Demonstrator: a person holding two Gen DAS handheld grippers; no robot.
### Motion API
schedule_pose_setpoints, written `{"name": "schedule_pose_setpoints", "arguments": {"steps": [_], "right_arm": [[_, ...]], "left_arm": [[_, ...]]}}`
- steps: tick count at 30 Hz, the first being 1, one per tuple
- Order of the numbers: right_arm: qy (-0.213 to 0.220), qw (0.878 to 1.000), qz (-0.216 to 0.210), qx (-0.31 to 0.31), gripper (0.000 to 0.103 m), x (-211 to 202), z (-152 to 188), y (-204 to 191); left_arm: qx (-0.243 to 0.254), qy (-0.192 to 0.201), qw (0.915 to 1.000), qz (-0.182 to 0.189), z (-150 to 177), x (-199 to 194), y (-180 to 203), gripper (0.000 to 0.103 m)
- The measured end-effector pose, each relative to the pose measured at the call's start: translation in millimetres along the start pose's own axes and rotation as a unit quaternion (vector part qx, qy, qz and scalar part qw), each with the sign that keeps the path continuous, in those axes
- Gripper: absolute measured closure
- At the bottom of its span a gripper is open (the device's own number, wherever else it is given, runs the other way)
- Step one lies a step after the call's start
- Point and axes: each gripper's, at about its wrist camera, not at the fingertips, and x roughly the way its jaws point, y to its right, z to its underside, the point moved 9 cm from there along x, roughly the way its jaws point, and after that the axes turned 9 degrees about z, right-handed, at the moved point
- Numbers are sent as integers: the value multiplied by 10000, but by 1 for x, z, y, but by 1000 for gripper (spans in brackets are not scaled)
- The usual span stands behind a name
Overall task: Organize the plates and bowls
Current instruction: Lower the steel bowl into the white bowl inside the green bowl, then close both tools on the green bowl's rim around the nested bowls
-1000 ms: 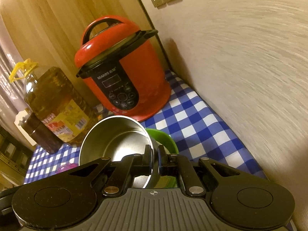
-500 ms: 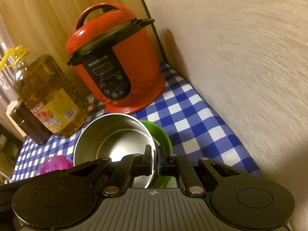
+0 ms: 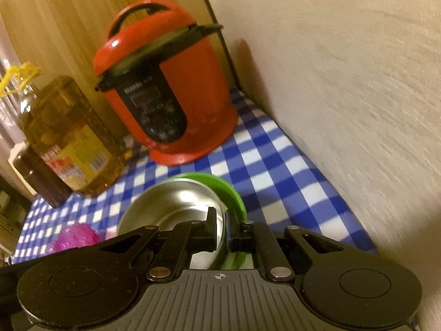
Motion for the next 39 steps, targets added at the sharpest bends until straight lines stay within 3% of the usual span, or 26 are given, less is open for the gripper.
{"name": "schedule_pose_setpoints", "arguments": {"steps": [4,8,10,12,21,39], "right_arm": [[146,9999,45,69,95,-4,-5,5],[235,9996,103,79,93,-5,-7,10],[209,9996,173,53,84,-3,-6,12],[178,9996,183,129,67,-1,-5,16],[-61,9980,-78,618,66,11,0,29],[-440,9963,-219,708,66,28,17,29]], "left_arm": [[-28,146,9999,-31,-4,-4,-3,88],[-5,232,9997,-107,-7,-5,-5,81],[-10,251,9996,-146,-8,-5,-6,77],[-27,258,9995,-204,-8,-4,-9,76],[-40,285,9994,-206,-12,0,-11,75],[-123,150,9996,-218,-8,17,-23,76]]}}
